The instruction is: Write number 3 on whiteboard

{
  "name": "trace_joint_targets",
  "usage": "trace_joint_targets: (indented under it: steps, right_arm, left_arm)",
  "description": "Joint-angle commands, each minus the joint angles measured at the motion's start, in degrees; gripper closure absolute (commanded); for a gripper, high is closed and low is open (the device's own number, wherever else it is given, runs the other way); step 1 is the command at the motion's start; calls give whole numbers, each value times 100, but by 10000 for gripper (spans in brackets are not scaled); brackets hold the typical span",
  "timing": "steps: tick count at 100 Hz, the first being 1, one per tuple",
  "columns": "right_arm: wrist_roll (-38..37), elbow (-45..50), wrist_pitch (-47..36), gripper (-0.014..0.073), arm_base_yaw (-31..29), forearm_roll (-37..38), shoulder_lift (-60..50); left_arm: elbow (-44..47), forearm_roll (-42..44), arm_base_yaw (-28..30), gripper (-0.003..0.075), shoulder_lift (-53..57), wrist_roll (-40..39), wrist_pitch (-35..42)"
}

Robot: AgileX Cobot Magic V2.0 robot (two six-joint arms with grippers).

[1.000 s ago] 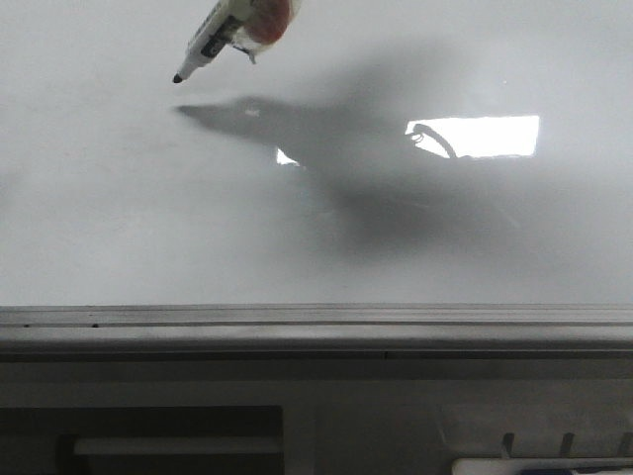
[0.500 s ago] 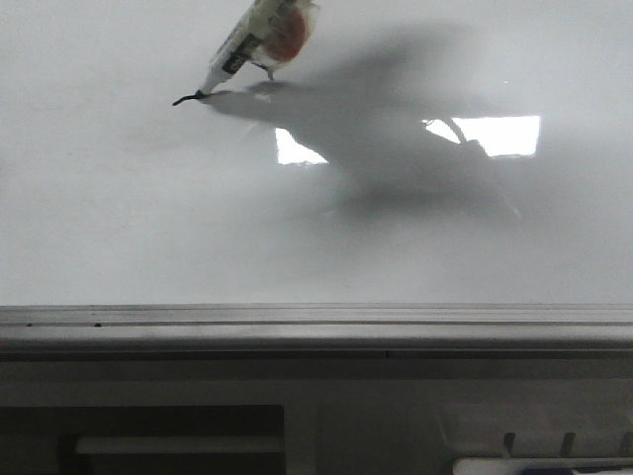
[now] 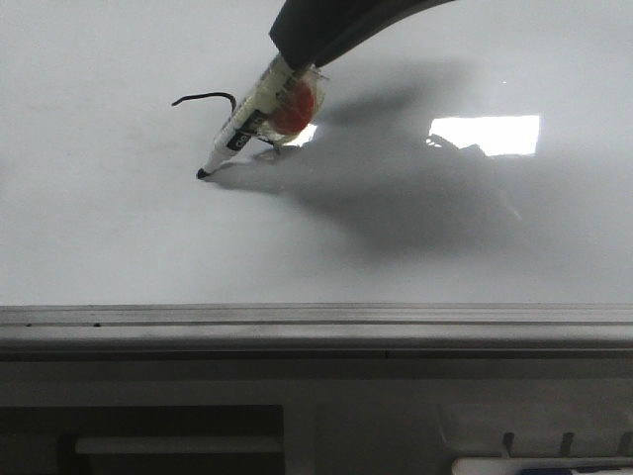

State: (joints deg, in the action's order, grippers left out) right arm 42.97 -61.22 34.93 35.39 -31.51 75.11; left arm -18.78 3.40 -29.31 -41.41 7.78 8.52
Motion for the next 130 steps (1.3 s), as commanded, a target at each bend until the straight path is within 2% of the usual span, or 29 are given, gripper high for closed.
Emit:
trace_joint_targets:
  steps: [1, 25, 49, 61, 76, 84, 98, 117, 122, 130]
  right_arm:
    - [-10, -91, -443, 652, -79, 185, -100]
    - [-73, -67, 226, 652, -156, 244, -226]
    - [-83, -79, -403, 652, 300, 244, 245]
    - [-83, -256, -388, 652, 334, 207, 360]
    - [-83, -283, -30, 652, 334, 164, 110]
    - [-71, -283, 318, 653, 334, 164, -90]
    - [-26, -283, 513, 653, 334, 189, -356]
    - [7, -283, 616, 653, 334, 227, -460]
    - [36, -283, 683, 653, 334, 242, -460]
    - [36, -283, 709, 653, 346, 242, -460]
  left_arm:
    - [-170, -63, 9, 741, 32, -37, 487]
    - [-170, -53, 9, 741, 32, -37, 487]
    - [-170, -53, 9, 741, 32, -37, 487]
    - [-170, -26, 9, 741, 32, -37, 487]
    - [-170, 443, -17, 741, 32, -37, 467]
    - [-170, 790, -224, 735, 32, -37, 467]
    - [-170, 1495, -908, 652, 32, -37, 488]
    - [-170, 1557, -1770, 387, -66, -37, 488]
    - [-170, 1522, -1872, 359, -181, -37, 488]
    - [-210, 1414, -1898, 365, -451, -37, 488]
